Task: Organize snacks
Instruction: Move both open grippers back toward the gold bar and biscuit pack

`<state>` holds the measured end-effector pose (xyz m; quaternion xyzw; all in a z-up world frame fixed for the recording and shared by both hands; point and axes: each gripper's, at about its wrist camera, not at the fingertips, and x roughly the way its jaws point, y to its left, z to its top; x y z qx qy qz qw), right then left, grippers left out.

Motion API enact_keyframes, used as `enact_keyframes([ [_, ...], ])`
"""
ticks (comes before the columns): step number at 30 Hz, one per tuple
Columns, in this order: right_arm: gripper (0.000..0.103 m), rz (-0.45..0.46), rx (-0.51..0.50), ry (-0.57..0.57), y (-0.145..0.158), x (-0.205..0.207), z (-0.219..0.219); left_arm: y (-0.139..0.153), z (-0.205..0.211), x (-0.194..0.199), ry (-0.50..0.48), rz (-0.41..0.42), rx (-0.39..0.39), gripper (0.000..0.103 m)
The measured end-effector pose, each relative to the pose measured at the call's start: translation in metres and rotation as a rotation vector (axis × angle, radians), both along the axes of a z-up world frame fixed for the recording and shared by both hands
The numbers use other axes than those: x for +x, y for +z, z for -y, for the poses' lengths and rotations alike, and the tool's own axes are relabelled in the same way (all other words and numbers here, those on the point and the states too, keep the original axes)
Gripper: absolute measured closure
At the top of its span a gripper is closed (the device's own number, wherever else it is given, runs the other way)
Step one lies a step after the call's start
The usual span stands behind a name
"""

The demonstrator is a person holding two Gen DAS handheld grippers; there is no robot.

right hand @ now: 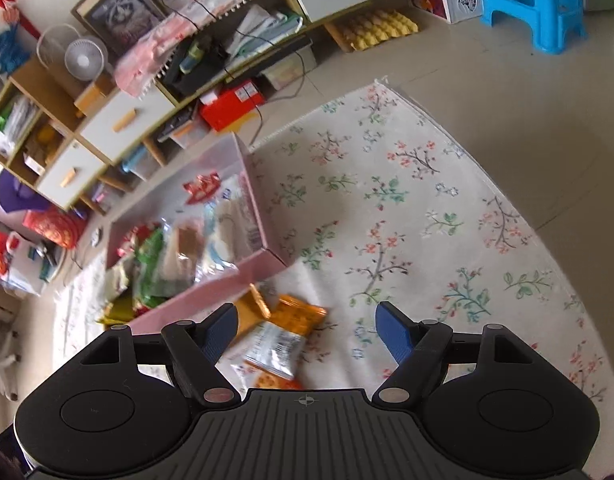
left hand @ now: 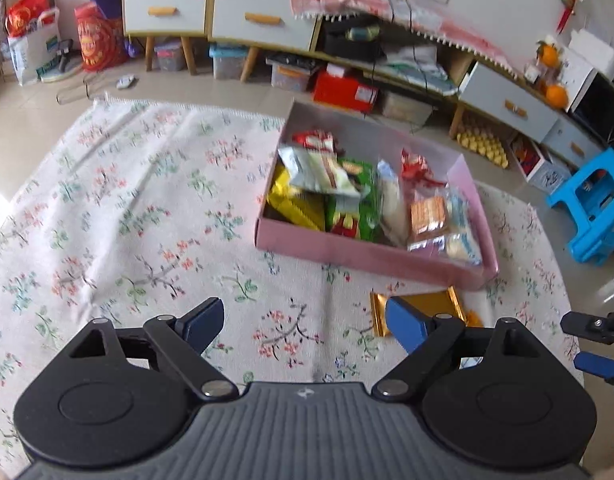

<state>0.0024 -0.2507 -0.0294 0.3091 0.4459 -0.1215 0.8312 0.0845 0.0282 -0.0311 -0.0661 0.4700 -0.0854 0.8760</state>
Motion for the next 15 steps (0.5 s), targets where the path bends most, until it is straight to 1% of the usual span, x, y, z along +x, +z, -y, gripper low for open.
enact_keyframes([
  [3, 0.026, -0.002, 0.039, -0.007, -0.003, 0.003, 0.004, -0.005, 0.007, 0.001, -0.021, -0.029, -0.023, 0.018],
  [7, 0.026, -0.012, 0.042, 0.009, -0.007, 0.008, 0.000, -0.007, 0.016, -0.006, -0.049, -0.012, 0.004, 0.018],
  [15, 0.026, -0.033, 0.048, 0.037, -0.016, 0.017, -0.006, -0.013, 0.018, -0.007, -0.062, -0.032, 0.012, 0.018],
])
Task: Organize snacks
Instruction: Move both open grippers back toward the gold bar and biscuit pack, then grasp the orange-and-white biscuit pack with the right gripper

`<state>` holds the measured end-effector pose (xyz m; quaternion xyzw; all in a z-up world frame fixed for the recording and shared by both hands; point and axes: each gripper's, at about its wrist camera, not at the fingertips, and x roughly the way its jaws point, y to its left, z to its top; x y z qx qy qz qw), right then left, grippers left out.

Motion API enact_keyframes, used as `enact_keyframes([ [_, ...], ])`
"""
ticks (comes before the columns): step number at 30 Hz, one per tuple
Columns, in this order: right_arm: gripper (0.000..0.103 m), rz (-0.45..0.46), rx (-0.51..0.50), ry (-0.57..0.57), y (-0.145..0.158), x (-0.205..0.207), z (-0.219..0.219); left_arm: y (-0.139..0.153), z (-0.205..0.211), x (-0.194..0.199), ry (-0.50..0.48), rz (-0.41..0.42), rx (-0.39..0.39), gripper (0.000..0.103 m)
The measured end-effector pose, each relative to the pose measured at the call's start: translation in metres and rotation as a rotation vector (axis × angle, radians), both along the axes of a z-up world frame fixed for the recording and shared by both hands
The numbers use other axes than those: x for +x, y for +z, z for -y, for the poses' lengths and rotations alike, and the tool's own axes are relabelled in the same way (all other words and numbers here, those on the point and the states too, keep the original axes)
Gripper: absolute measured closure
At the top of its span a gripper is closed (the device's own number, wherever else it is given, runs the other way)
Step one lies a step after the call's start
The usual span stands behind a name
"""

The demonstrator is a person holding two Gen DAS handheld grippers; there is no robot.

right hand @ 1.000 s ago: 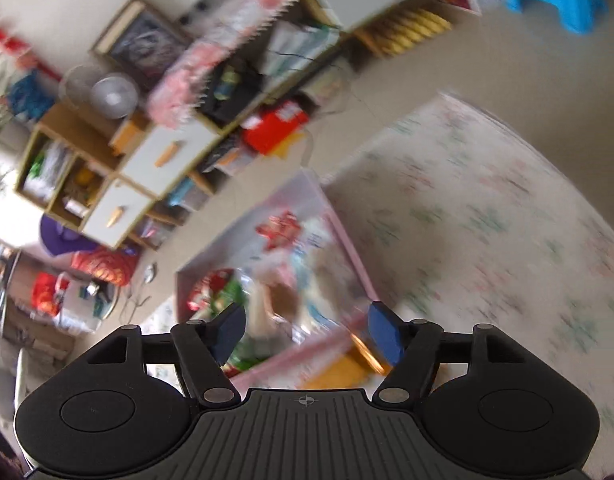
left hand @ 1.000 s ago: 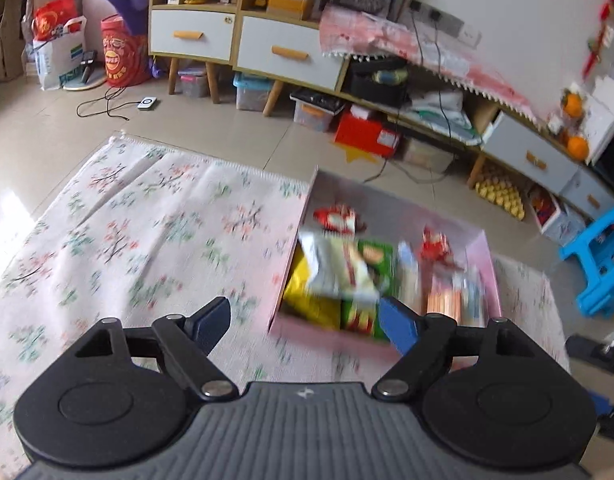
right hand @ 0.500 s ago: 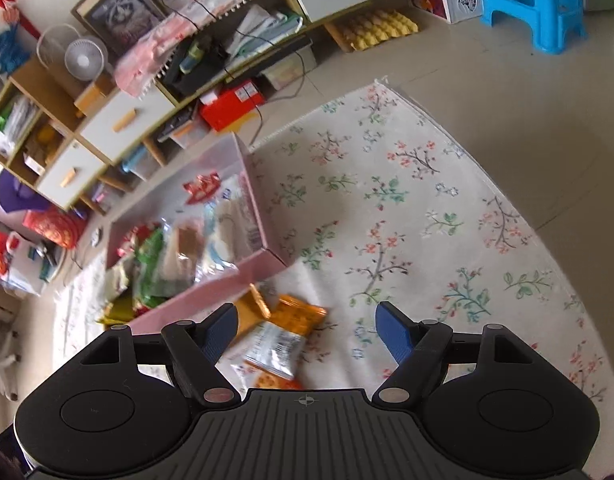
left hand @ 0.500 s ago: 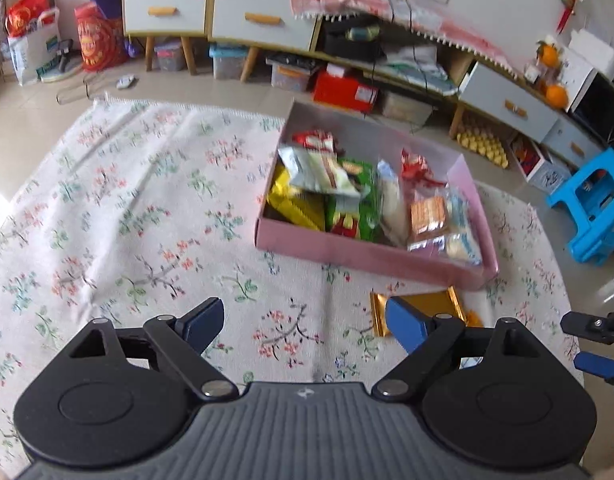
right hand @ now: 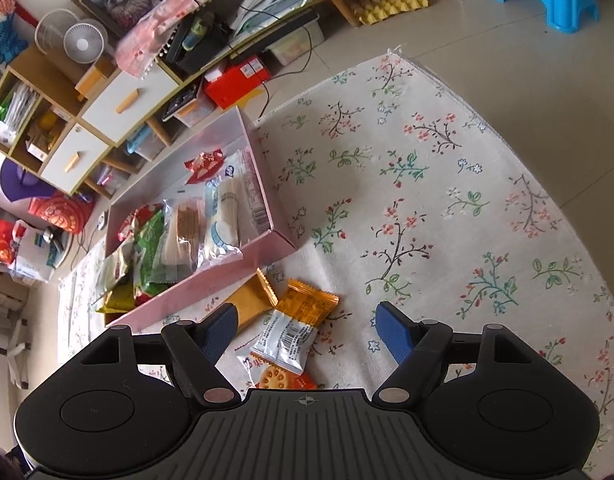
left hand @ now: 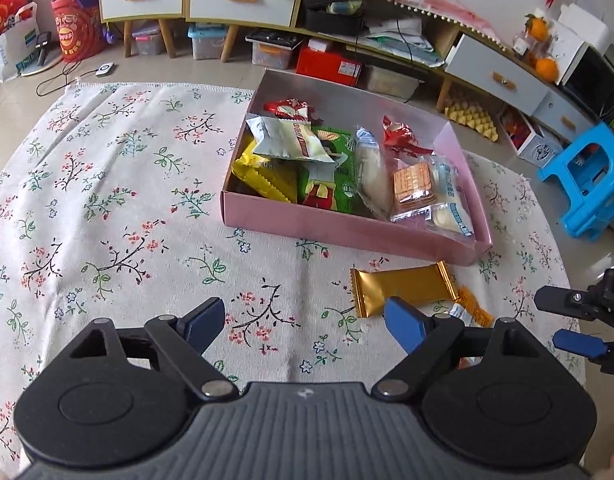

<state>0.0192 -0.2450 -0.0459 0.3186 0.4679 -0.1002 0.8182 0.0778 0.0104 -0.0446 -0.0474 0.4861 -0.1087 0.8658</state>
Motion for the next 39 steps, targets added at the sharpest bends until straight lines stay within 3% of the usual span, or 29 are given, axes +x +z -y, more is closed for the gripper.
enact_keyframes([
  [16, 0.026, -0.082, 0.038, 0.063, -0.028, 0.019, -0.028, -0.007, 0.009, 0.006, -0.029, -0.023, 0.018, 0.018],
  [21, 0.026, -0.125, 0.012, 0.039, -0.042, 0.029, -0.034, -0.009, 0.010, 0.008, -0.023, -0.031, 0.022, 0.018],
  [27, 0.024, -0.137, -0.094, 0.044, -0.052, 0.041, -0.047, -0.010, 0.014, 0.011, -0.039, -0.028, 0.033, 0.018],
  [29, 0.033, -0.119, -0.129, 0.081, -0.051, 0.044, -0.054, -0.011, 0.016, 0.011, -0.039, -0.026, 0.039, 0.018],
  [30, 0.053, -0.128, -0.172, 0.105, -0.051, 0.047, -0.058, -0.011, 0.016, 0.011, -0.038, -0.026, 0.042, 0.018],
  [31, 0.063, -0.139, -0.224, 0.121, -0.049, 0.047, -0.061, -0.012, 0.016, 0.012, -0.039, -0.026, 0.046, 0.018],
  [35, 0.065, -0.145, -0.174, 0.116, -0.045, 0.040, -0.055, -0.012, 0.018, 0.013, -0.050, -0.008, 0.058, 0.020],
  [39, 0.065, -0.097, -0.157, 0.076, -0.027, 0.032, -0.043, -0.012, 0.028, 0.014, -0.090, 0.046, 0.064, 0.020],
])
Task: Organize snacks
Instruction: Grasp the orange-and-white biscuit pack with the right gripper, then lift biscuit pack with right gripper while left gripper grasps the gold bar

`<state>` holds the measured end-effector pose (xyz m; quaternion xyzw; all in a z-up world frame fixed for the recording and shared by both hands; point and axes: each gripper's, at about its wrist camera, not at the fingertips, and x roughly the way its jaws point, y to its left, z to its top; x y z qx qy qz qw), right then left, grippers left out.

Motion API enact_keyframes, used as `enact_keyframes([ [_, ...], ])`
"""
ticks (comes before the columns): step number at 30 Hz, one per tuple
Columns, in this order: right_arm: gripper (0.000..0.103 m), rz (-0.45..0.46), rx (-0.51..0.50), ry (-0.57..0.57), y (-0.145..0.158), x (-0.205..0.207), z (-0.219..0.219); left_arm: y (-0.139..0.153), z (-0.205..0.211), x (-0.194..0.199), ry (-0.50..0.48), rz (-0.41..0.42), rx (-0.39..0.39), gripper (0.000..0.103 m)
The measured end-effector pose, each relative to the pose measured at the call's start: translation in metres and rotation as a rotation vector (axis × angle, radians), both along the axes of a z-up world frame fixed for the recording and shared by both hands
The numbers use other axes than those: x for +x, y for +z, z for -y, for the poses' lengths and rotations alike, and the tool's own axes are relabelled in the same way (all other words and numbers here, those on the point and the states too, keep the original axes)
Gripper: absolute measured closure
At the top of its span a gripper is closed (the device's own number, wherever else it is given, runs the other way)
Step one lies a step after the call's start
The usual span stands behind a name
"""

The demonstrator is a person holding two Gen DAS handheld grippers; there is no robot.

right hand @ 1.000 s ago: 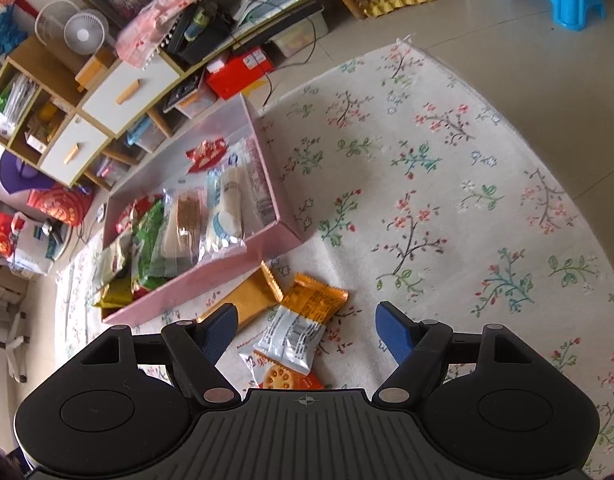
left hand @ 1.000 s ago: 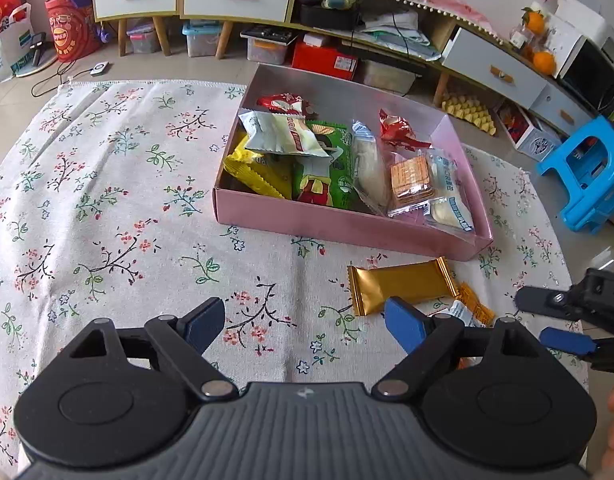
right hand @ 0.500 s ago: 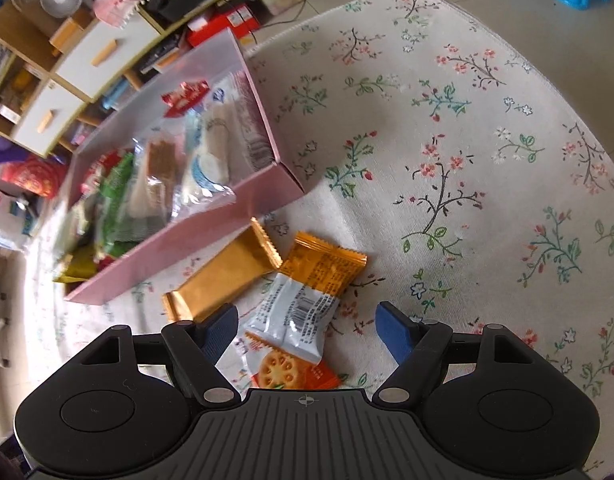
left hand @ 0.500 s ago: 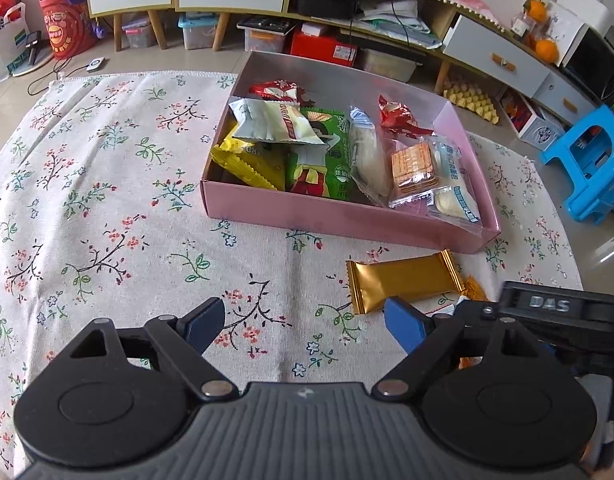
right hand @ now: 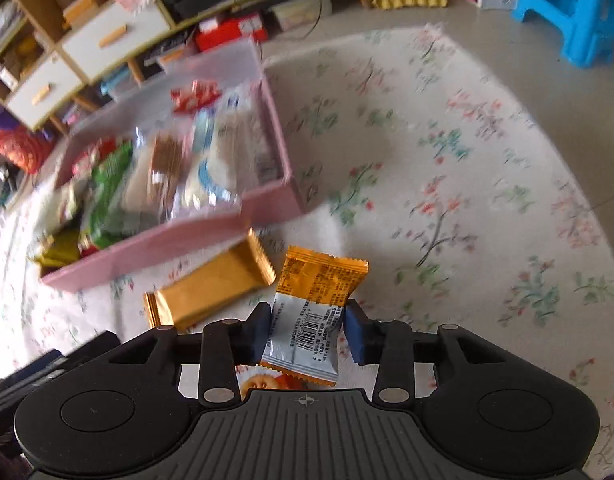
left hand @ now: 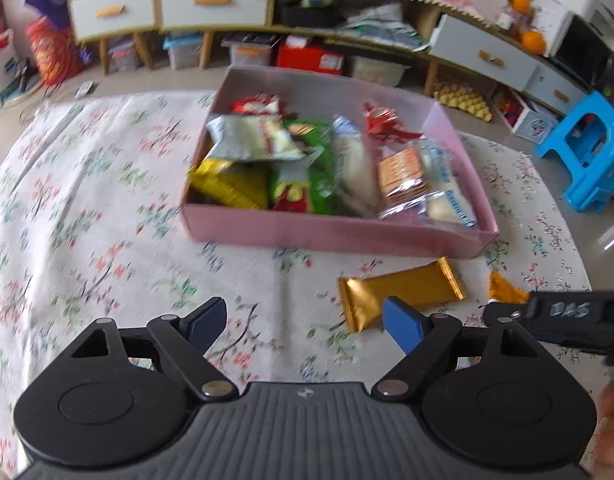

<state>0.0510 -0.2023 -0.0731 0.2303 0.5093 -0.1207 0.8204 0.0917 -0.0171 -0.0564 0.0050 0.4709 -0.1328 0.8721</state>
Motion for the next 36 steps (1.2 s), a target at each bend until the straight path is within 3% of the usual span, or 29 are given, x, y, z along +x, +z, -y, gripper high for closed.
enact_keyframes([
  [6, 0.064, 0.038, 0.064, -0.041, 0.009, -0.009, 0.015, -0.009, 0.041, -0.001, -0.206, 0.113, 0.042, 0.019],
  [13, 0.064, 0.072, 0.091, -0.079, 0.017, -0.012, 0.028, -0.035, 0.063, 0.021, -0.275, 0.088, 0.040, 0.025],
  [15, 0.064, 0.076, 0.101, -0.082, 0.018, -0.013, 0.030, -0.041, 0.065, 0.022, -0.304, 0.091, 0.057, 0.021],
  [20, 0.064, 0.089, 0.121, -0.082, 0.021, -0.014, 0.031, -0.035, 0.066, 0.012, -0.371, 0.094, 0.061, 0.044],
  [22, 0.064, 0.094, 0.128, -0.085, 0.022, -0.014, 0.032, -0.035, 0.064, 0.012, -0.404, 0.041, 0.043, 0.052],
  [25, 0.064, 0.100, 0.132, -0.085, 0.023, -0.015, 0.032, -0.035, 0.060, 0.011, -0.398, 0.012, 0.036, 0.054],
  [30, 0.064, 0.108, 0.134, -0.083, 0.025, -0.016, 0.031, -0.037, 0.064, 0.004, -0.394, 0.042, 0.085, 0.046],
  [36, 0.064, 0.114, 0.132, -0.087, 0.025, -0.017, 0.032, -0.031, 0.073, -0.003, -0.414, 0.069, 0.125, 0.065],
])
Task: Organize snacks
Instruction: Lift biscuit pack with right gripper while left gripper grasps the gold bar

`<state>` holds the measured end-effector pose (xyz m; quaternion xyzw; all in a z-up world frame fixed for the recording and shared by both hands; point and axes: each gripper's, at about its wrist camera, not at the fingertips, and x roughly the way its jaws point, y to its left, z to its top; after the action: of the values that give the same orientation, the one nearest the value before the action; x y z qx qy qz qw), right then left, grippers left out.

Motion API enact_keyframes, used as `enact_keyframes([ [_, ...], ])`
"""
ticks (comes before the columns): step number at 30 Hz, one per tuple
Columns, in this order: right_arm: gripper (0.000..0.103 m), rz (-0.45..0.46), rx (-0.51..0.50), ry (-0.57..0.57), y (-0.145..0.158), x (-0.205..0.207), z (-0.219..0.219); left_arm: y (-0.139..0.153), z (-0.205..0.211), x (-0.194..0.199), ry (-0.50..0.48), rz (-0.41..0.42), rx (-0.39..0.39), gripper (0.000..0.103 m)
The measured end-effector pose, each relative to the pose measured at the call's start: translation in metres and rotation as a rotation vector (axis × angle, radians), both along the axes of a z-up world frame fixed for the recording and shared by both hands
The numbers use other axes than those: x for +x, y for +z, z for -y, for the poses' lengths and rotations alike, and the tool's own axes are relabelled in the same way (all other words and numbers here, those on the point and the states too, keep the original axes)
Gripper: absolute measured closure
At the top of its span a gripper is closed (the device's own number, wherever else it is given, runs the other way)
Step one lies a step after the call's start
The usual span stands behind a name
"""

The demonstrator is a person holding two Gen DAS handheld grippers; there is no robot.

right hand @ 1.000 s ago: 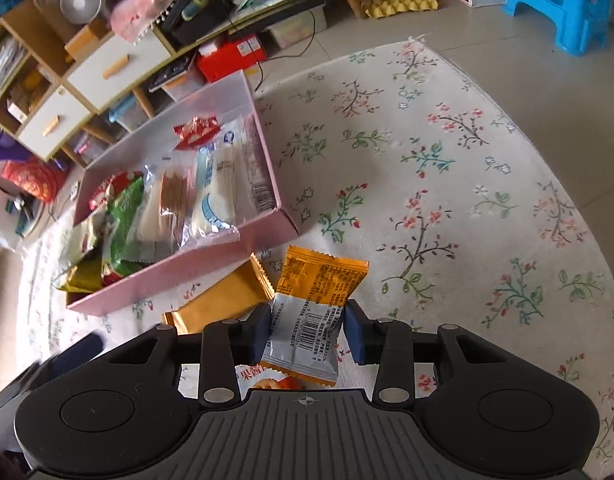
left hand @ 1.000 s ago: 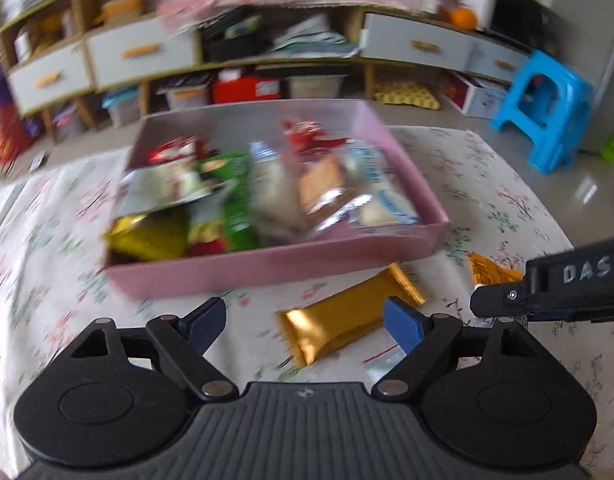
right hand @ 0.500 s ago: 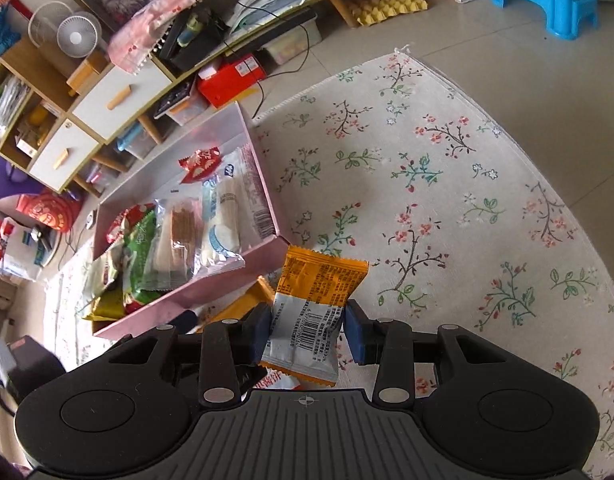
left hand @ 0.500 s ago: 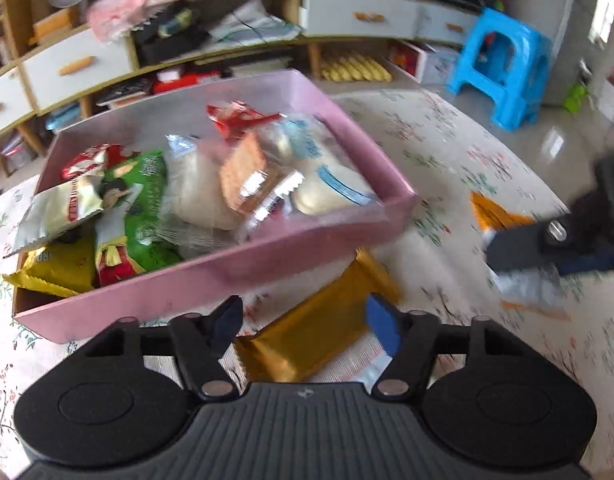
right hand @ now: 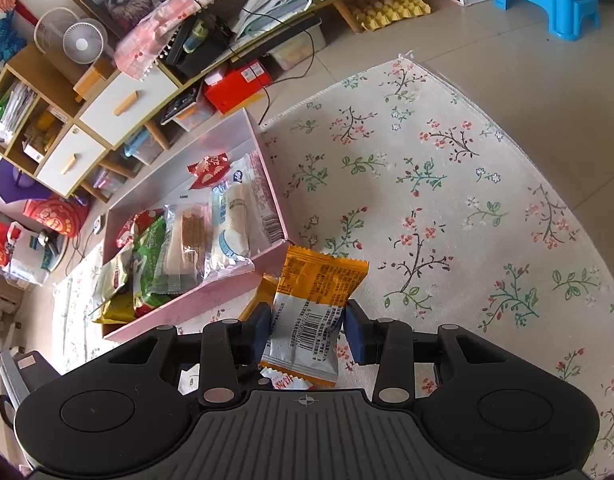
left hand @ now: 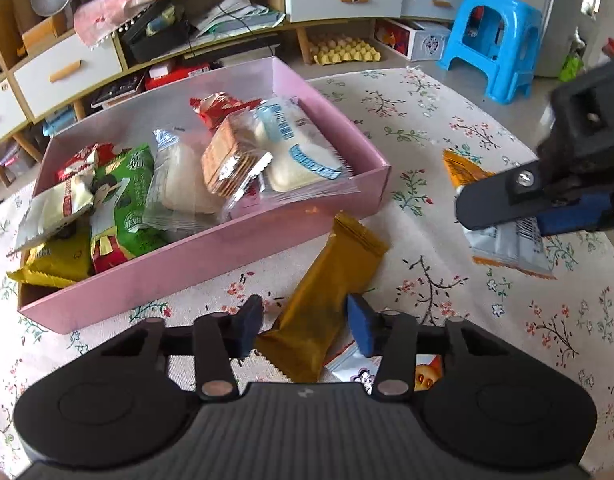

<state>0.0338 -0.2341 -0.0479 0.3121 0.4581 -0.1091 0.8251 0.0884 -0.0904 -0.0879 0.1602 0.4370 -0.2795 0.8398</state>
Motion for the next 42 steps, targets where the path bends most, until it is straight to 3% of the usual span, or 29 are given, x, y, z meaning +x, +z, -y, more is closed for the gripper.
enact_keyframes([
  [1, 0.064, 0.000, 0.001, -0.002, 0.000, 0.000, 0.000, 0.002, -0.002, 0.000, 0.002, -0.015, -0.014, 0.075],
  [4, 0.064, 0.003, 0.007, -0.008, 0.000, 0.000, 0.002, 0.011, -0.010, 0.001, 0.045, -0.059, -0.062, 0.089],
  [7, 0.064, 0.007, 0.006, -0.008, 0.000, 0.001, 0.002, 0.017, -0.015, 0.001, 0.076, -0.086, -0.103, 0.094],
  [15, 0.064, 0.018, 0.015, -0.002, 0.002, 0.001, 0.000, 0.026, -0.028, 0.000, 0.132, -0.104, -0.145, 0.095],
  [28, 0.064, 0.027, 0.030, -0.031, 0.004, -0.001, 0.008, 0.062, -0.065, 0.005, 0.217, -0.110, -0.336, 0.096],
  [37, 0.064, 0.068, -0.008, -0.136, 0.007, 0.001, 0.024, 0.080, -0.117, 0.038, 0.443, -0.029, -0.494, 0.096],
  [42, 0.064, 0.091, -0.032, -0.107, 0.004, 0.015, 0.026, 0.079, -0.129, 0.054, 0.509, -0.028, -0.548, 0.096],
])
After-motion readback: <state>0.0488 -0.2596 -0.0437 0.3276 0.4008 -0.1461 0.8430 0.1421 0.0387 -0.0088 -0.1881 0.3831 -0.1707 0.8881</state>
